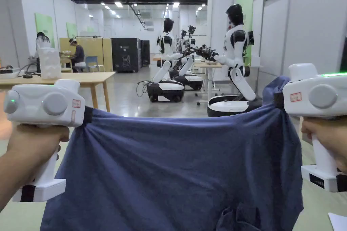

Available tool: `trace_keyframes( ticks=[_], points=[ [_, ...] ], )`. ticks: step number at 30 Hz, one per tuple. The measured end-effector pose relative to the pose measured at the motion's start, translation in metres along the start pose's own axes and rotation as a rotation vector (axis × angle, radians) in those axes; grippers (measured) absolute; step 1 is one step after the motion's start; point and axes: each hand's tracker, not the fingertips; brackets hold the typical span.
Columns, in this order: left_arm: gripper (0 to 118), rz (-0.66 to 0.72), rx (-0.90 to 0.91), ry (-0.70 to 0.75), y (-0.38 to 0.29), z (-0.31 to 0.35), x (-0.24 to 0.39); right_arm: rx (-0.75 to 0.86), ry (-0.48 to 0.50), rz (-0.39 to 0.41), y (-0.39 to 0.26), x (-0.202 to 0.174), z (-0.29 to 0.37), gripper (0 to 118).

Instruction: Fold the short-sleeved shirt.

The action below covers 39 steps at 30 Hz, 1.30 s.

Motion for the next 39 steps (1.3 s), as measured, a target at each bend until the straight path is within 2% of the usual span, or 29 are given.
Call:
trace_keyframes(
  ticks=[7, 16, 28, 39],
  points=[
    [7, 0.023, 0.169, 0.006, 0.061, 0.067, -0.017, 0.11, -0.03, 0.011, 0.067, 0.002, 0.046, 4],
    [7, 0.048, 0.281, 0.031, 0.114, 0.098, -0.02, 0.209, -0.044, -0.005, 0.139, -0.005, 0.067, 4],
    [7, 0.033, 0.326, 0.097, 0.152, 0.054, -0.019, 0.232, -0.061, 0.028, 0.167, -0.03, 0.015, 4],
    [7, -0.005, 0.391, 0.152, 0.228, 0.002, -0.029, 0.283, -0.084, 0.037, 0.236, -0.053, -0.053, 4]
  ],
)
